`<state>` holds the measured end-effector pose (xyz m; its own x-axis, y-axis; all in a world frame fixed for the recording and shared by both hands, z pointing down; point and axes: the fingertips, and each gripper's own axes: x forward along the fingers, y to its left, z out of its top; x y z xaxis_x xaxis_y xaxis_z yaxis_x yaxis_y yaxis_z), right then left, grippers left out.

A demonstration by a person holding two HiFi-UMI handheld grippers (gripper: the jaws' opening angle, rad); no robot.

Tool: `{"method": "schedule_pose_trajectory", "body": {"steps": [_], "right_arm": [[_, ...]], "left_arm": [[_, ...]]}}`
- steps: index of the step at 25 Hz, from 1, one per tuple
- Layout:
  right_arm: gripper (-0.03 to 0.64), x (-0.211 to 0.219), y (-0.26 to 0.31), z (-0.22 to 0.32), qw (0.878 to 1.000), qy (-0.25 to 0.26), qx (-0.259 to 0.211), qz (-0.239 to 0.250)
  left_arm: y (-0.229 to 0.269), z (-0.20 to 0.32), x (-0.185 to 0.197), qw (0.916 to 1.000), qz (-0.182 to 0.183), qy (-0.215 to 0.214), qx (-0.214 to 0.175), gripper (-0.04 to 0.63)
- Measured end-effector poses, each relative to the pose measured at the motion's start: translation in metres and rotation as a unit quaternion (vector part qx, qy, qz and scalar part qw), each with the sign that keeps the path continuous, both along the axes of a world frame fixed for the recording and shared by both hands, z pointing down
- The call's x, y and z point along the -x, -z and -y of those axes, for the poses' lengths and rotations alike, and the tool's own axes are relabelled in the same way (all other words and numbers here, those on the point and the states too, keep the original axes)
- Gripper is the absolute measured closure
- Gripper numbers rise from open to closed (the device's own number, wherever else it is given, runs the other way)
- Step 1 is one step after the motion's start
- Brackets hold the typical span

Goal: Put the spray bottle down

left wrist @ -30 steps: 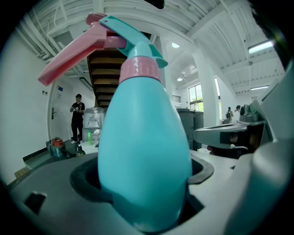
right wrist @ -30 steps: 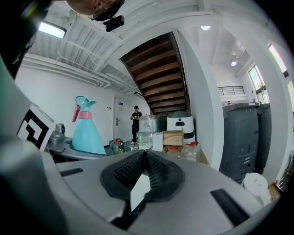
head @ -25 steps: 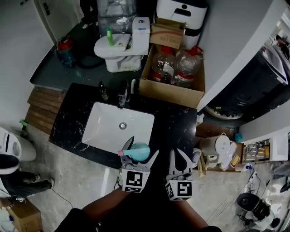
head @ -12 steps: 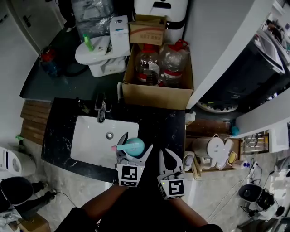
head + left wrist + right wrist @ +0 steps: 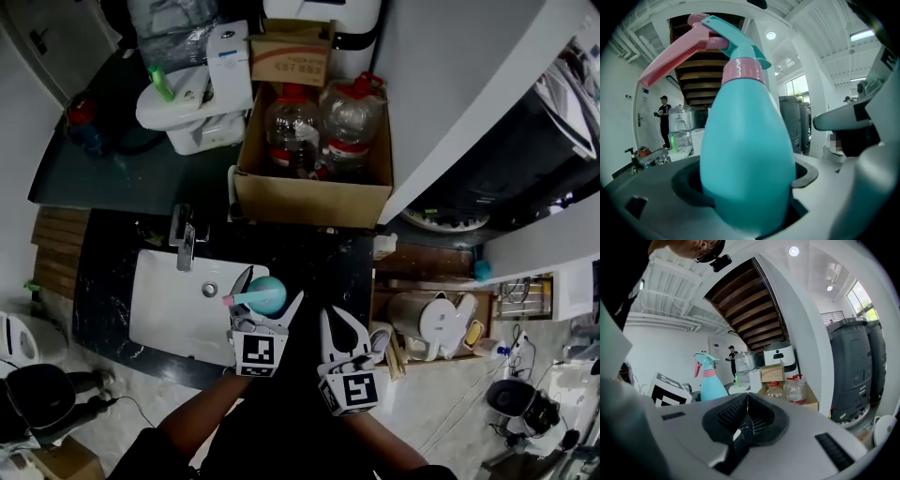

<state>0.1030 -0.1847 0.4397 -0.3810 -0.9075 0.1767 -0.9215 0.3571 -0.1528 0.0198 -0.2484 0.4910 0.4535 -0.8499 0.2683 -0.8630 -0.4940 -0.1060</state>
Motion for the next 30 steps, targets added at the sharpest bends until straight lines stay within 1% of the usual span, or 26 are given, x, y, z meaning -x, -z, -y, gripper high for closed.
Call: {"method": "schedule_pose_trajectory", "body": {"steps": [2, 6, 8, 13, 17, 22, 25, 28, 30], "right_arm": [[0.6, 0.002, -0.003, 0.007, 1.0, 0.006, 0.001, -0.001], [0.6, 0.006, -0.008, 0.025, 1.0, 0.019, 0.002, 0.001], [0.6, 0.005, -0.005, 0.033, 1.0, 0.023, -0.003, -0.001], [0.6, -0.006, -0.008, 0.046, 1.0, 0.015, -0.004, -0.013], [0.6, -0.017, -0.006, 0.06, 1.0, -0.004, -0.018, -0.022], [0.6, -0.028, -0.027, 0.063, 0.999, -0.02, 0.002, -0.035], [0.6, -0.03, -0.027, 0.066, 0.999, -0.021, -0.006, -0.03], [0.6, -0.031, -0.027, 0.07, 0.999, -0.023, -0.004, -0.023], [0.6, -0.029, -0.026, 0.071, 1.0, -0.024, -0.001, -0.019]], "left_arm": [[-0.005, 0.011, 0.001, 1.0, 0.002, 0.004, -0.002, 0.141], [-0.011, 0.034, 0.002, 0.9996, 0.005, 0.003, -0.028, 0.141], [-0.017, 0.045, 0.002, 0.9994, 0.01, 0.001, -0.032, 0.141], [-0.034, 0.064, 0.005, 0.9998, 0.004, 0.017, -0.014, 0.141], [-0.04, 0.08, 0.009, 0.9995, -0.005, 0.03, -0.009, 0.141], [-0.062, 0.09, 0.01, 0.9996, 0.007, 0.027, -0.005, 0.141], [-0.075, 0.099, 0.007, 0.9998, 0.011, 0.018, 0.005, 0.141], [-0.087, 0.103, 0.007, 0.9995, 0.003, 0.022, 0.02, 0.141], [-0.093, 0.106, 0.008, 0.9994, 0.002, 0.024, 0.023, 0.141]]}}
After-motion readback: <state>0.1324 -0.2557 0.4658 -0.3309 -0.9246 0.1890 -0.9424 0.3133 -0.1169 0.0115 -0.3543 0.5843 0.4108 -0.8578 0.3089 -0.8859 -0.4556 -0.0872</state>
